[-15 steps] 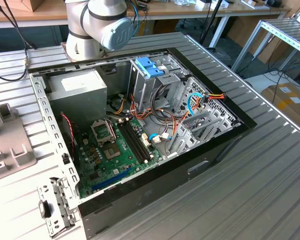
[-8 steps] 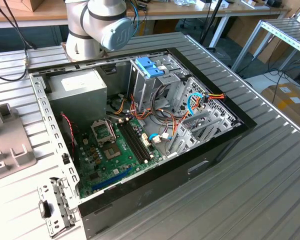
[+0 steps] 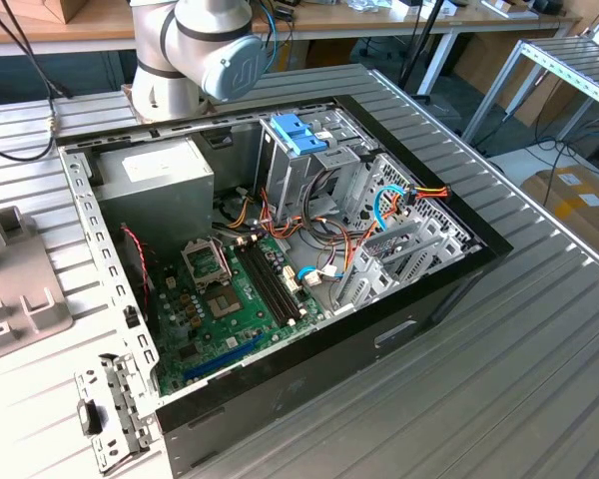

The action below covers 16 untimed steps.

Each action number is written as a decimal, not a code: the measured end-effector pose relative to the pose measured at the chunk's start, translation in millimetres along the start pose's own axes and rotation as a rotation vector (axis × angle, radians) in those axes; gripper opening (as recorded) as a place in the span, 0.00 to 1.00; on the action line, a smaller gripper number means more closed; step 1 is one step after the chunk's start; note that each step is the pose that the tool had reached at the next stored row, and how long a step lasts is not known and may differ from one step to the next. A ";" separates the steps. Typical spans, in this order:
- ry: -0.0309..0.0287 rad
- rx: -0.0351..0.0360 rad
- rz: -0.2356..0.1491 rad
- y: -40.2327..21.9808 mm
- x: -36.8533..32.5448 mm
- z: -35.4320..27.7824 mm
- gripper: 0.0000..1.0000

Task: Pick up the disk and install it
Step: 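Pick up the disk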

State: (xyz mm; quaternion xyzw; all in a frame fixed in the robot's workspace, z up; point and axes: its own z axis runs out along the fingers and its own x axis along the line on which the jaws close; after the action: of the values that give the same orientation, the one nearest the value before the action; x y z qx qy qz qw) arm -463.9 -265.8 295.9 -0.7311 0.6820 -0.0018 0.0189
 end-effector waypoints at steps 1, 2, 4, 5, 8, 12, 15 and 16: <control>0.0000 0.0000 0.000 0.9 0.0 0.1 0.54; -0.0001 0.0002 0.000 1.4 0.0 0.5 0.54; -0.0001 0.0002 0.000 1.6 0.0 1.6 0.54; 0.0000 -0.0001 0.000 1.8 0.0 2.4 0.54; 0.0000 -0.0001 0.000 1.9 0.0 2.6 0.54; 0.0000 0.0000 0.000 2.0 0.0 2.8 0.53; 0.0000 0.0000 0.000 2.1 0.0 3.0 0.40; 0.0000 -0.0001 0.000 2.1 0.0 3.0 0.37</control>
State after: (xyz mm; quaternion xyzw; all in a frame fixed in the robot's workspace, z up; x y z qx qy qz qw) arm -465.9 -265.9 292.8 -0.7311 0.6820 -0.0018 0.0189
